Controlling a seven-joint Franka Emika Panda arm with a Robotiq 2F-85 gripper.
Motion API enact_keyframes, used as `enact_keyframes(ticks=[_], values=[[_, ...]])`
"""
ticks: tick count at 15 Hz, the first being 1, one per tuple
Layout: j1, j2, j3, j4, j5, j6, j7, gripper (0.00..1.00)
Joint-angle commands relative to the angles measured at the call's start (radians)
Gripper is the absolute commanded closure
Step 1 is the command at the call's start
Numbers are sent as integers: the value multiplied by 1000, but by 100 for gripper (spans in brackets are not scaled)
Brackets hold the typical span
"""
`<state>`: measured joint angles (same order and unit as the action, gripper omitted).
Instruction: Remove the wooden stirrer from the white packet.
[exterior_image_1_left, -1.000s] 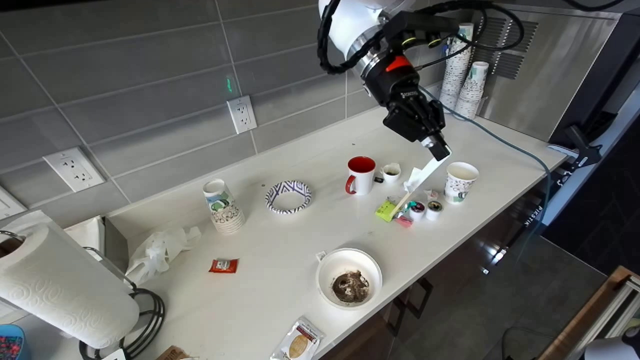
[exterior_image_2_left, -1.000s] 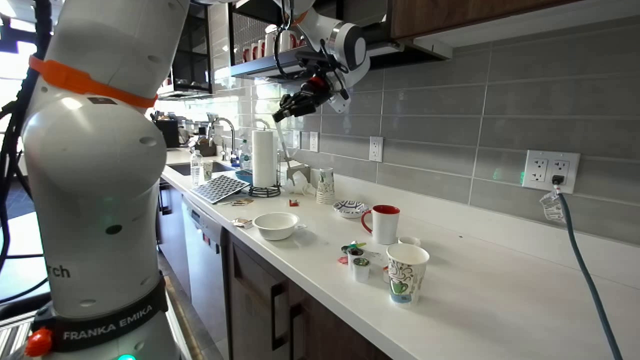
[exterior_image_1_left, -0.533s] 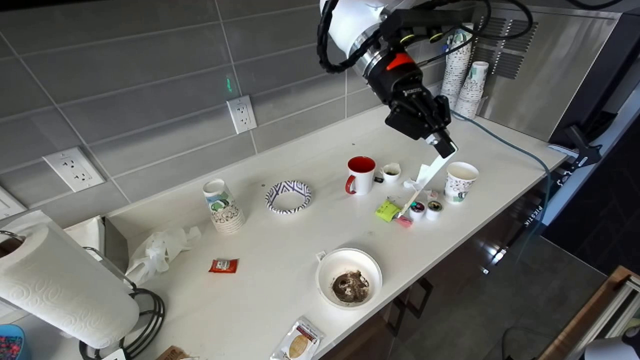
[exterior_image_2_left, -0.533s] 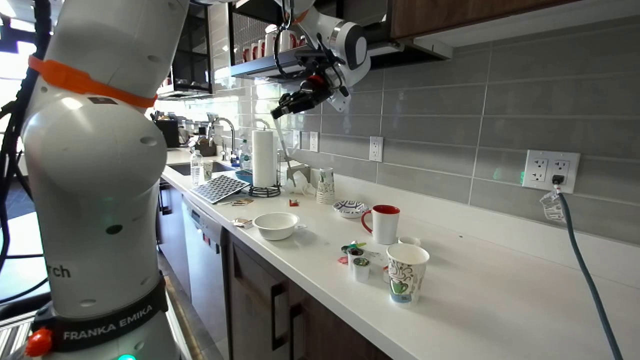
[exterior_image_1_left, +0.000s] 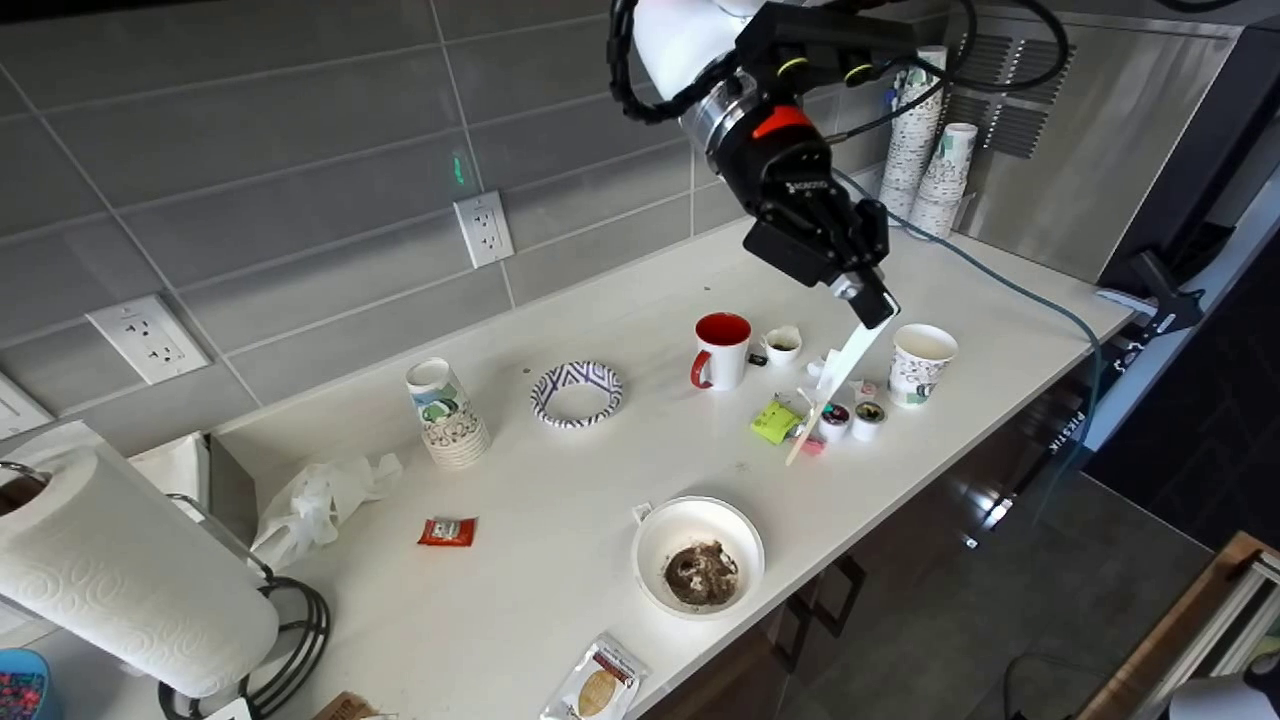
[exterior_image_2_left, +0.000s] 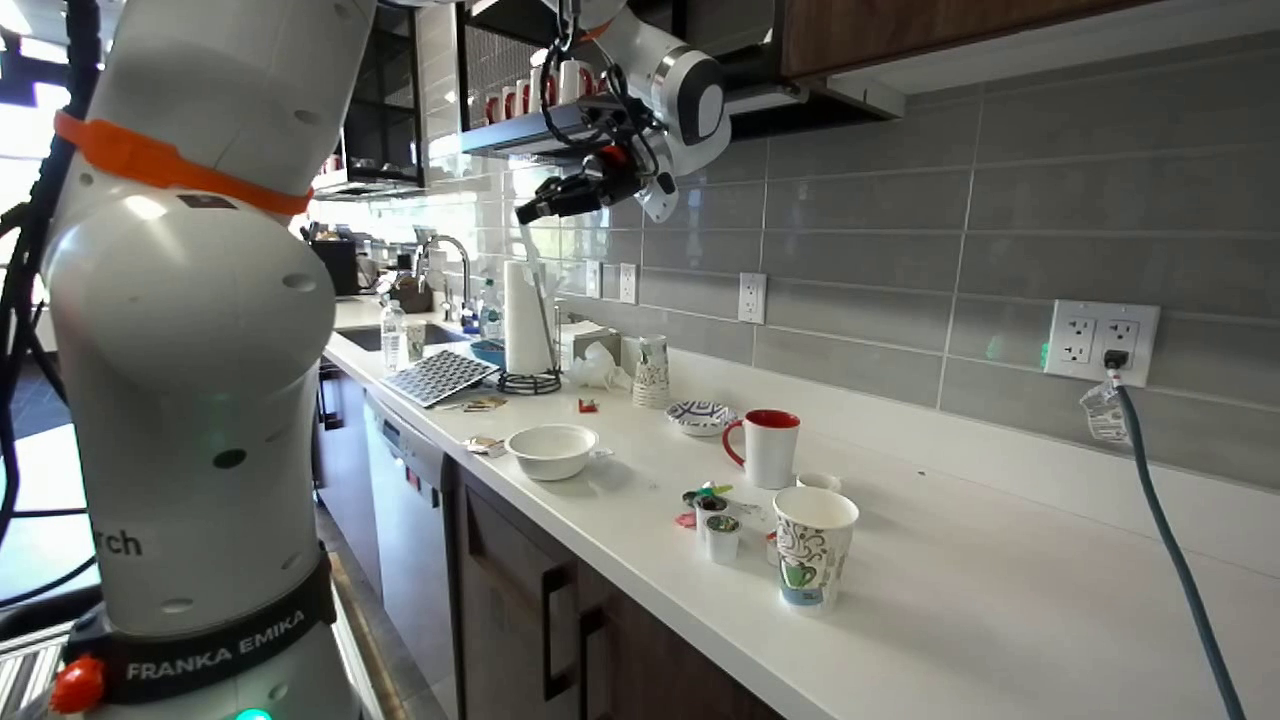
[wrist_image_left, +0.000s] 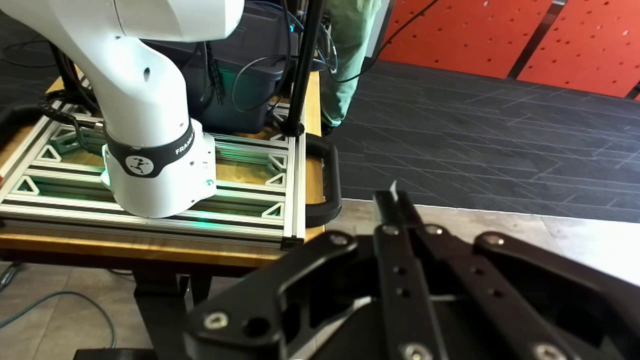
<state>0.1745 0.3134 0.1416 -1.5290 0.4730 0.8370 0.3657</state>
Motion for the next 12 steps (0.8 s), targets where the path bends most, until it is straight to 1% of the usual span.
enact_keyframes(ticks=[1,3,4,5,9,10,11,12], values=[[-6,-33,91,-51,-75,0,32,100],[0,-44,135,-51,-149,0,19,100],[-4,-49,161,-67,-174,0,41,100],[-8,-60,177,-82,-181,0,84,100],[-14,-78,220,-88,-275,0,69,100],[-13,-79,223,-82,-312,0,51,100],[51,-87,153,-72,-349,0,18,100],[55,-90,147,-65,-377,0,6,100]])
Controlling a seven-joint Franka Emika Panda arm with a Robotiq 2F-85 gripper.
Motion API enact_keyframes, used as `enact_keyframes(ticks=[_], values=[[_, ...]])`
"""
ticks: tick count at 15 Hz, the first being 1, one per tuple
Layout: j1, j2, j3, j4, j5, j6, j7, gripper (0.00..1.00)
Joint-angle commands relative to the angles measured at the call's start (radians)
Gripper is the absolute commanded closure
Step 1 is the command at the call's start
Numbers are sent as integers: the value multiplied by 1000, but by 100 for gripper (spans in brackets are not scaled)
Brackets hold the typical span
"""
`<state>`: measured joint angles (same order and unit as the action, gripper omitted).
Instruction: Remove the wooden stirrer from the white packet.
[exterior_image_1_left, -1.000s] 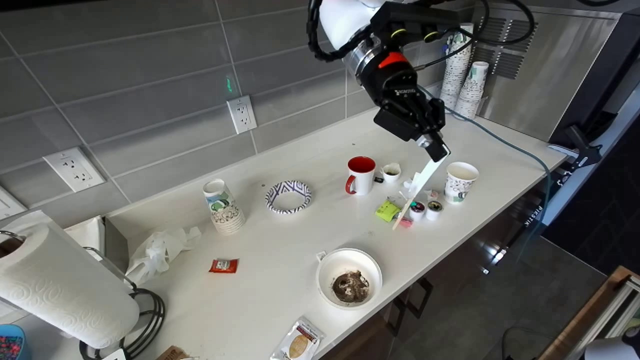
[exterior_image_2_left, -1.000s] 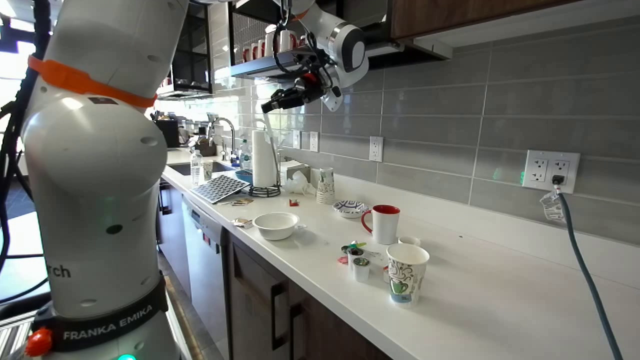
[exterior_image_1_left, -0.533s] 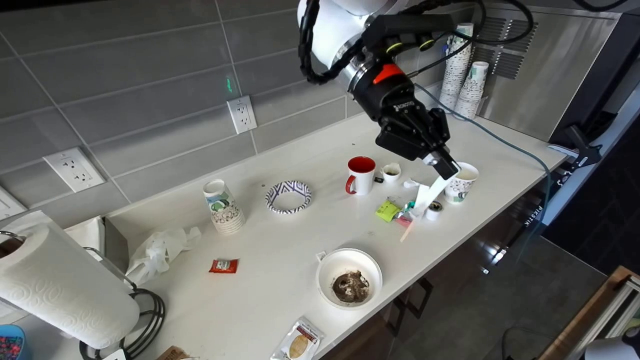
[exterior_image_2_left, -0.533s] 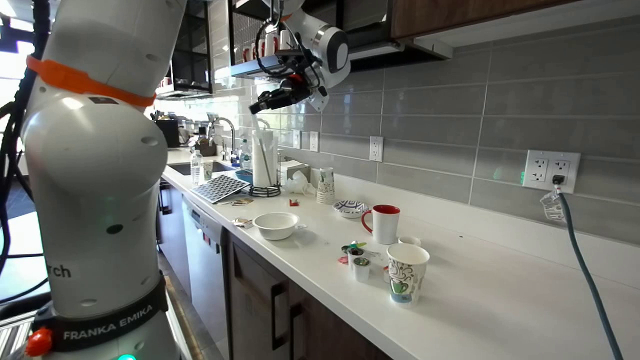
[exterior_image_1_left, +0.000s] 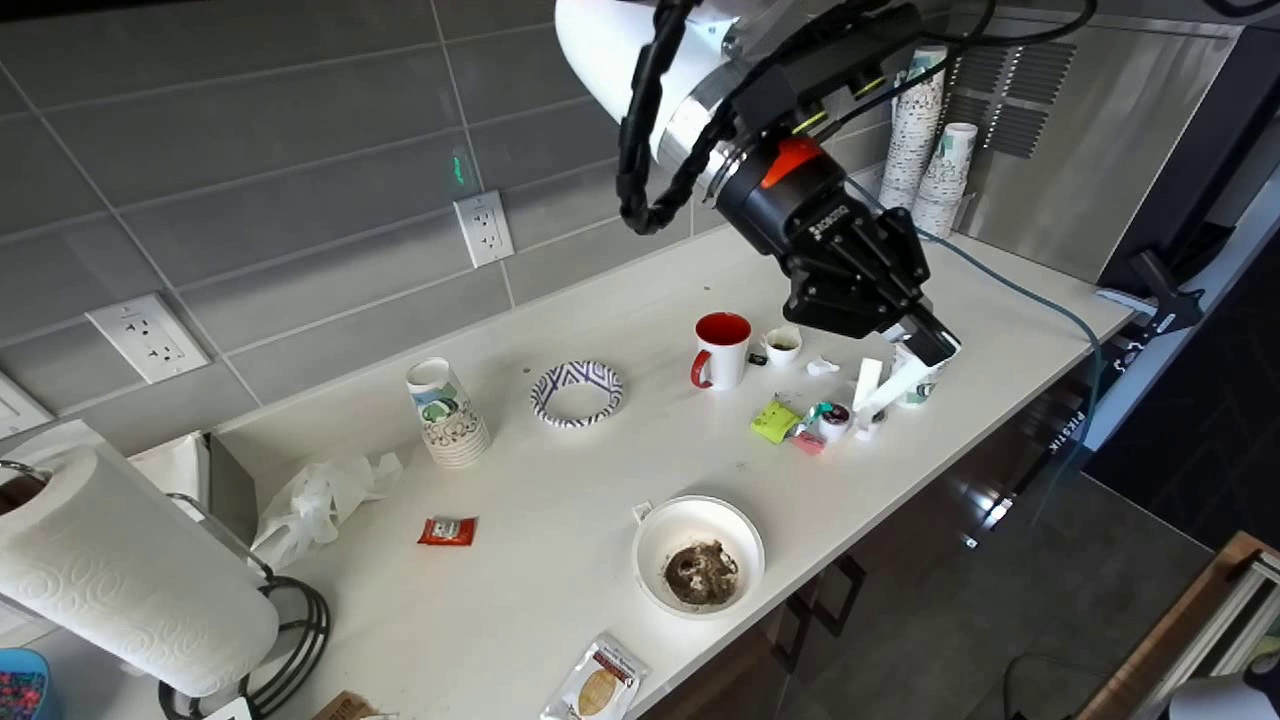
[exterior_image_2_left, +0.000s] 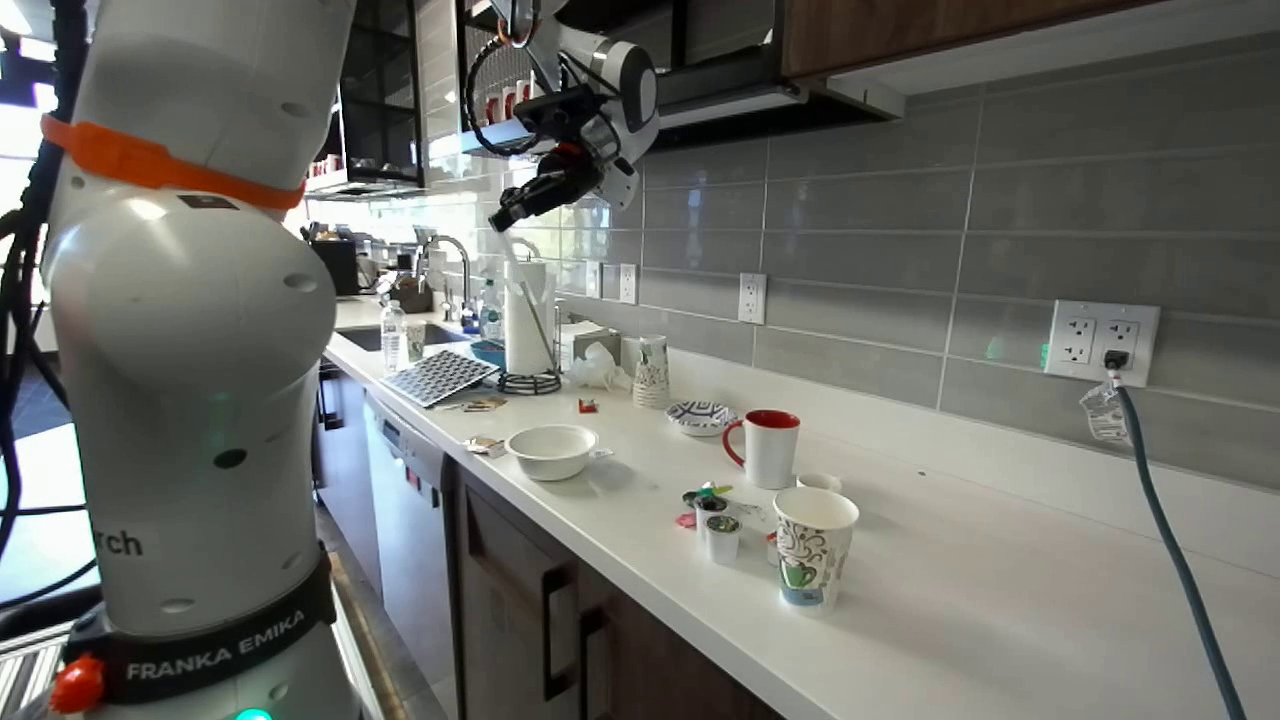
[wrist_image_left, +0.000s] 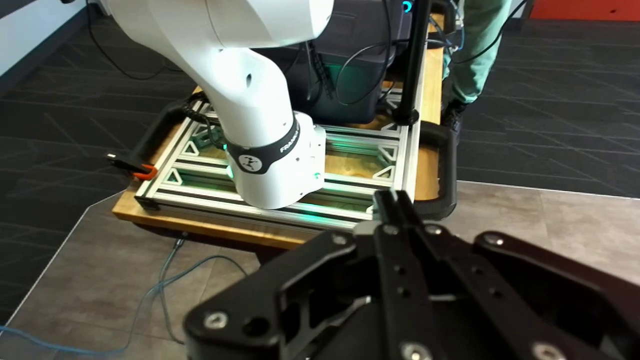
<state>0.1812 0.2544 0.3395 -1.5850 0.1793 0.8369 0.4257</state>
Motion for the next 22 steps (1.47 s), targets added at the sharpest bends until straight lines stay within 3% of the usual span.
enact_keyframes(ticks=[1,6,10,14,16,19,20,21,22], values=[[55,-34,-62,-3,-115,0,-74,100],[62,-74,-93,-24,-216,62,-178,100],[48,-96,-115,-53,-228,112,-225,100],[35,-129,-129,-100,-257,257,-340,100],[39,-116,-136,-91,-281,230,-331,100],[38,-146,-129,-115,-305,338,-424,100],[43,-128,-136,-99,-314,272,-363,100],[32,-157,-134,-132,-286,367,-433,100],[35,-151,-136,-127,-299,349,-412,100]])
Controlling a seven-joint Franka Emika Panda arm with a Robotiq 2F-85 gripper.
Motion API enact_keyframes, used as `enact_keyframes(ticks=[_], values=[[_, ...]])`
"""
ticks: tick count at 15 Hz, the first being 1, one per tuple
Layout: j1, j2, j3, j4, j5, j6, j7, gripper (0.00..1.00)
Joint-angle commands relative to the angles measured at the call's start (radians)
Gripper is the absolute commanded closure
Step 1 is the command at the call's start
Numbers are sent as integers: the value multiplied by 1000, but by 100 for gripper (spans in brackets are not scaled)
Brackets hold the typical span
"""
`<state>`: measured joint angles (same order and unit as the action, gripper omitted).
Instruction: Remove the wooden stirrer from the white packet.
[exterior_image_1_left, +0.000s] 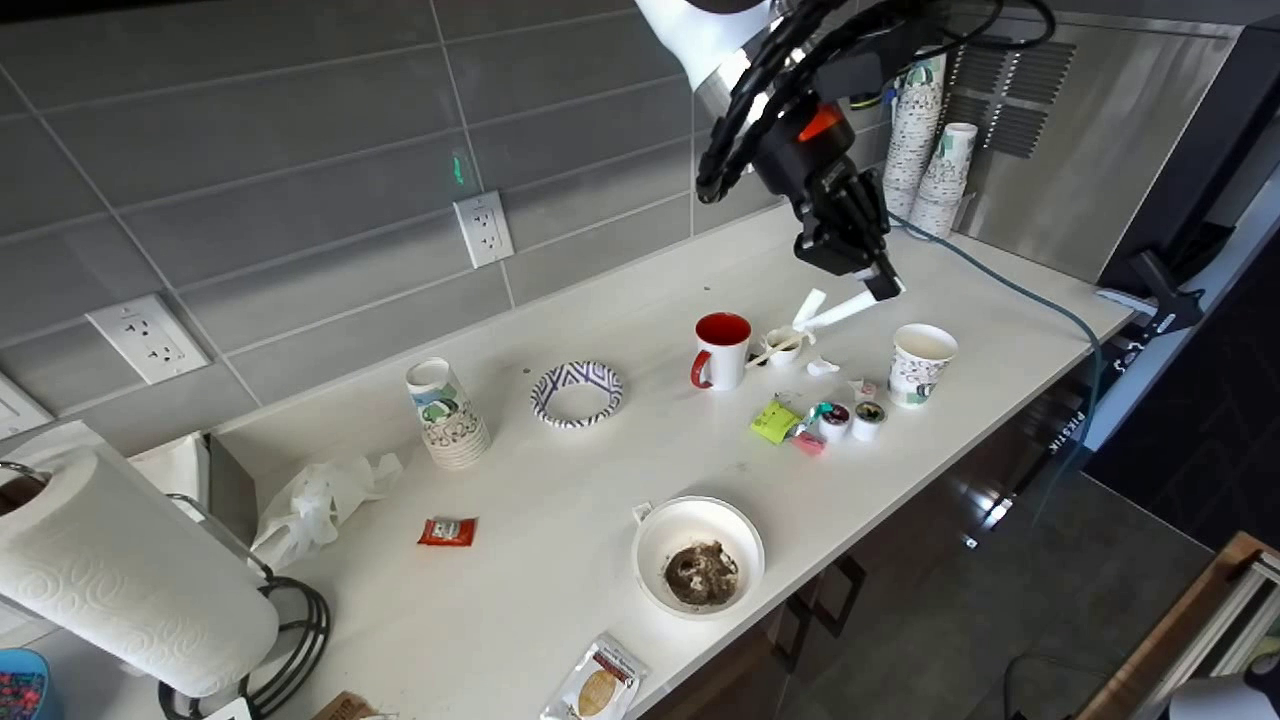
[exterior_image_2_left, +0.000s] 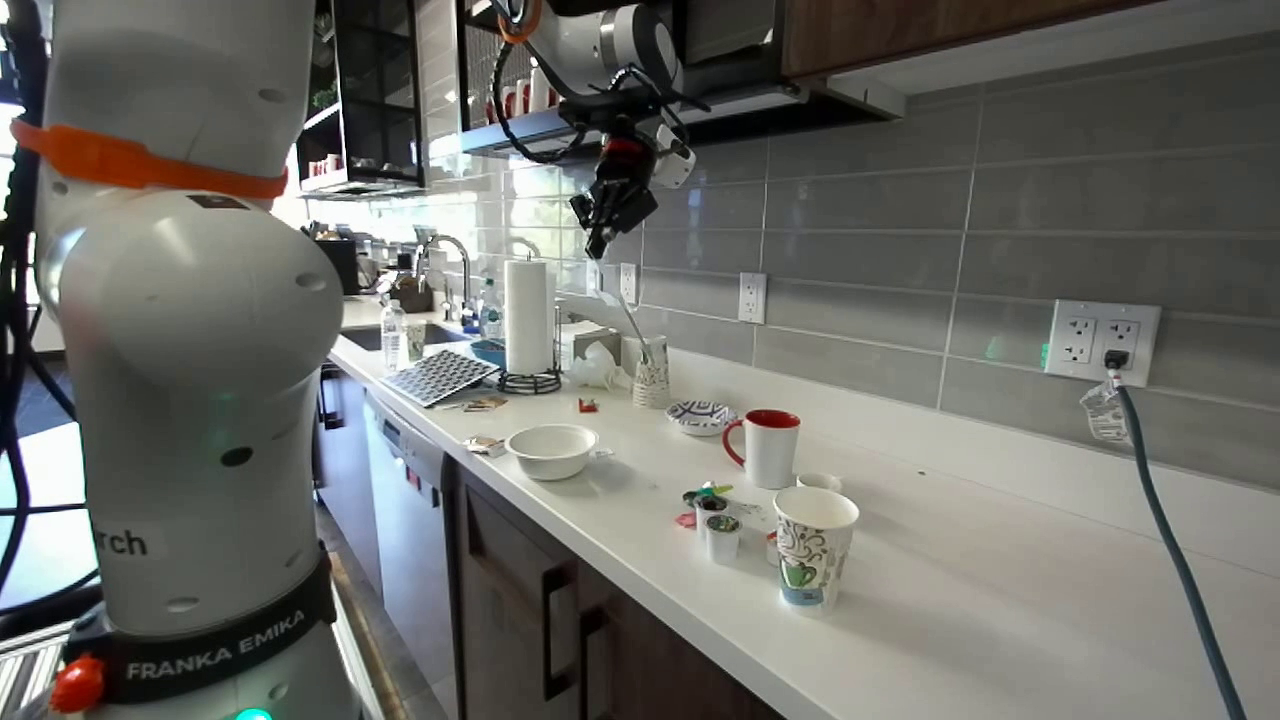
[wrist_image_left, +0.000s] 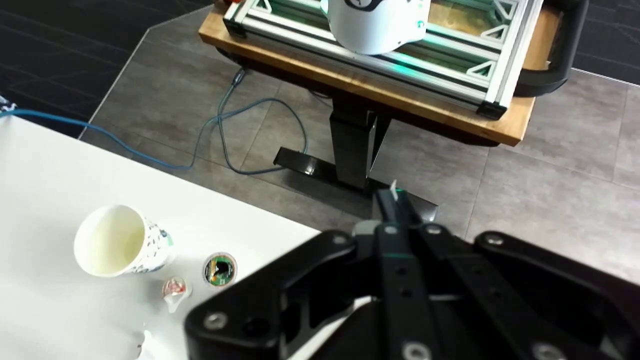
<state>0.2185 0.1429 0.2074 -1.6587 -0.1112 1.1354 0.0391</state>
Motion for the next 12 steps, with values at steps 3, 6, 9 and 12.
enact_keyframes(ticks=[3,6,9,12], values=[[-11,-45,-10,-62,16,61,-35,100],[-20,-63,-12,-90,35,130,-87,100],[-18,-57,-16,-86,23,93,-53,100],[-18,-52,-14,-77,37,79,-58,100]])
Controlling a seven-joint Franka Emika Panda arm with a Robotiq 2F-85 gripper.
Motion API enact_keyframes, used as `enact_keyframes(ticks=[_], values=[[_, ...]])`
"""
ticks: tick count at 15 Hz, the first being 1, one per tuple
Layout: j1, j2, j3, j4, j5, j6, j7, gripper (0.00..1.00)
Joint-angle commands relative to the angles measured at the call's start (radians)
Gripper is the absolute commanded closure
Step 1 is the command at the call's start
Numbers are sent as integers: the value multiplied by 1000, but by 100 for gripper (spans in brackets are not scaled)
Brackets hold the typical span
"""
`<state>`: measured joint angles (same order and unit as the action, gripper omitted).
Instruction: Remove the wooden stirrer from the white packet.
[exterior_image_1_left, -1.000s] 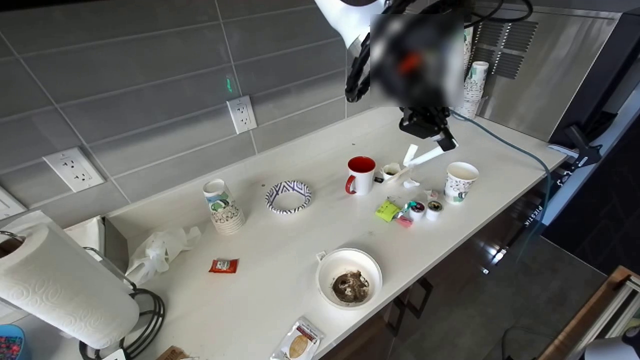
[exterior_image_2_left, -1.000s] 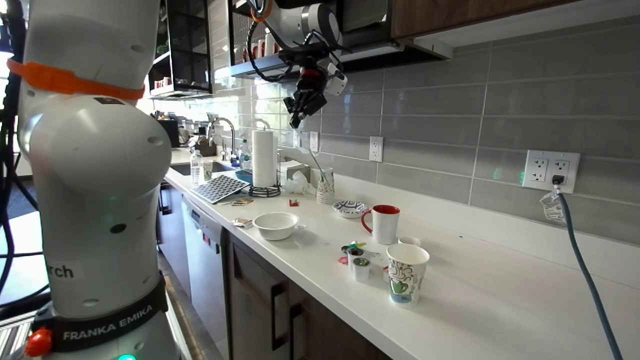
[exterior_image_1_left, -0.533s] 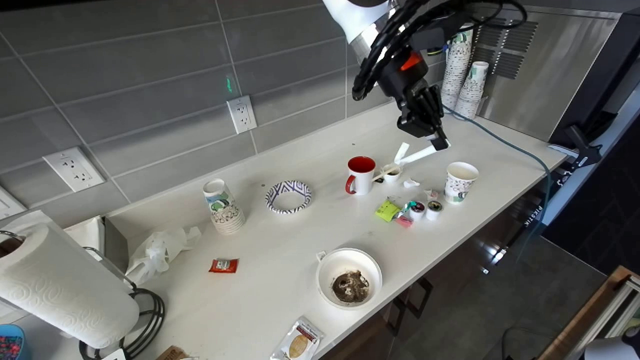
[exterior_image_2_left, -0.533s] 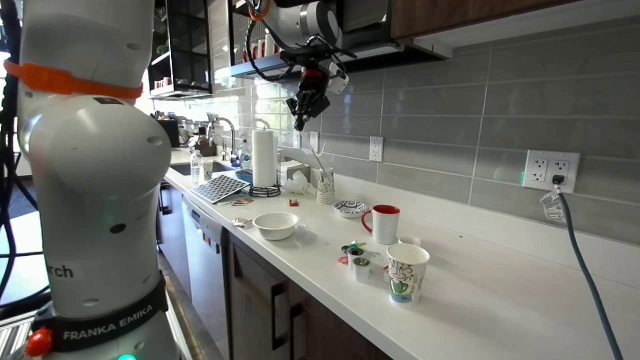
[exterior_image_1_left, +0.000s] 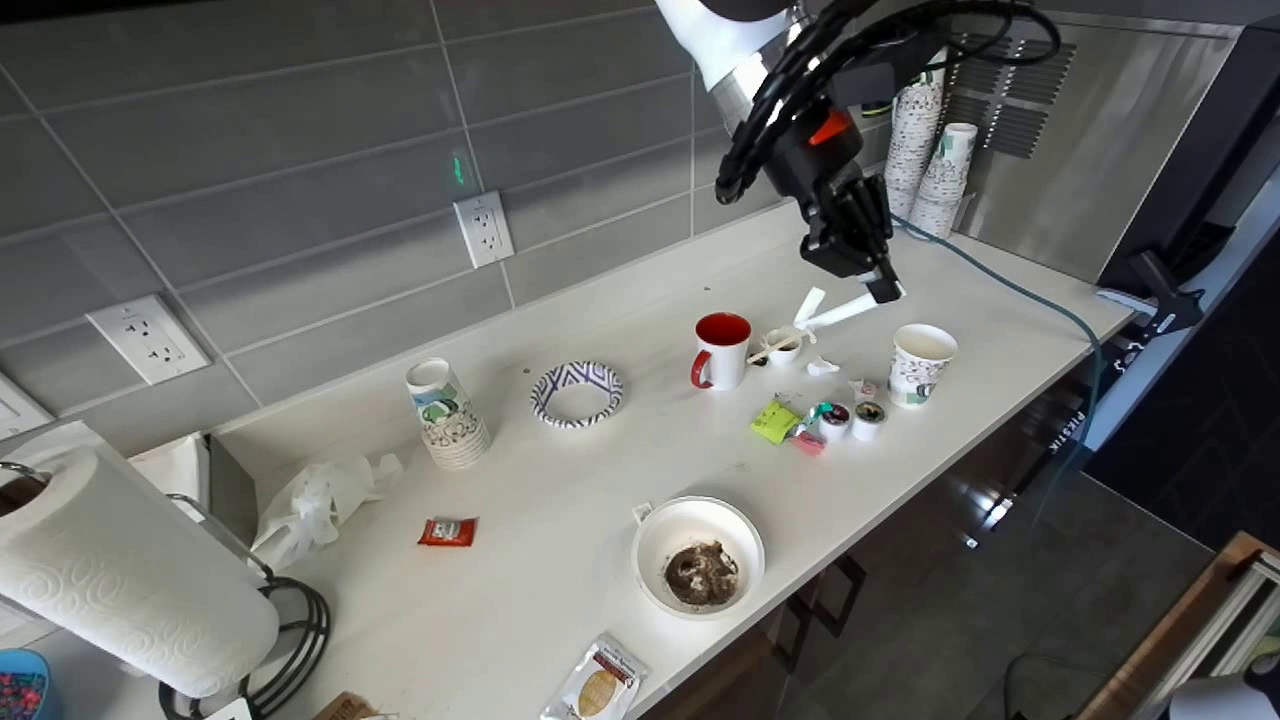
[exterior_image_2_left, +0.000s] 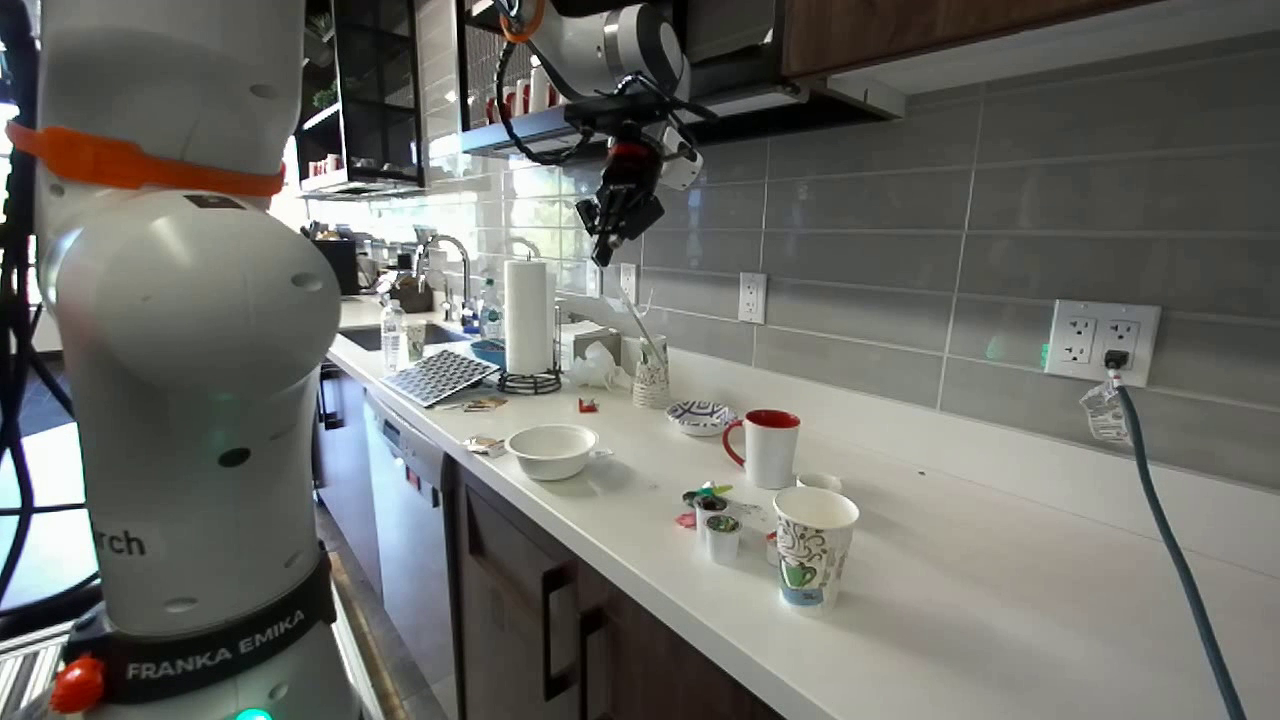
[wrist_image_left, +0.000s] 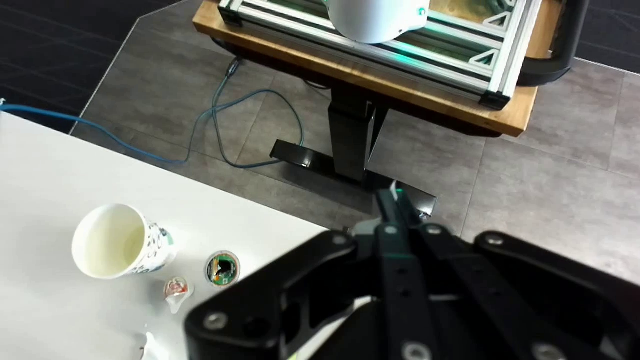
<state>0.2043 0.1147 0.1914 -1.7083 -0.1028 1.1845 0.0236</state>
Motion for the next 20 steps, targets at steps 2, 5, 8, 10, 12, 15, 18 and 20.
enact_keyframes(ticks=[2,5,8,10,12,15,18,20], values=[[0,-20,4,-20,24,33,-56,100],[0,-29,7,-28,29,41,-62,100],[2,-15,2,-14,14,-20,0,100],[6,-7,0,-7,-6,-54,49,100],[5,-7,-2,-7,-10,-51,52,100],[-1,-24,1,-24,8,7,-18,100],[-3,-31,2,-32,12,30,-51,100],[-5,-49,3,-49,18,108,-100,100]])
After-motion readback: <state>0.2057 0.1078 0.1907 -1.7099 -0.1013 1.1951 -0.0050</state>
